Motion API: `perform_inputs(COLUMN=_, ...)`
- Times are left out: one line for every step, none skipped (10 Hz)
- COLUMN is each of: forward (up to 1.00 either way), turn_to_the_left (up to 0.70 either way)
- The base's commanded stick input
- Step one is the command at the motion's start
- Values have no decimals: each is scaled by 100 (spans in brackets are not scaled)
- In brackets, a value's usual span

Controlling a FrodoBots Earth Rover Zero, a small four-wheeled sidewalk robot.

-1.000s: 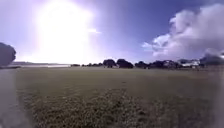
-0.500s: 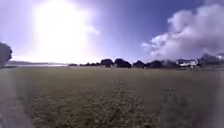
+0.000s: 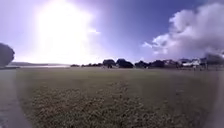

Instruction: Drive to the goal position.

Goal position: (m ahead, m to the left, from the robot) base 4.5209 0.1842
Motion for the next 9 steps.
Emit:
perform_inputs(forward=70, turn_to_the_left=0)
perform_inputs(forward=70, turn_to_the_left=0)
perform_inputs(forward=70, turn_to_the_left=0)
perform_inputs(forward=70, turn_to_the_left=0)
perform_inputs(forward=70, turn_to_the_left=0)
perform_inputs(forward=70, turn_to_the_left=0)
perform_inputs(forward=70, turn_to_the_left=0)
perform_inputs(forward=70, turn_to_the_left=0)
perform_inputs(forward=70, turn_to_the_left=0)
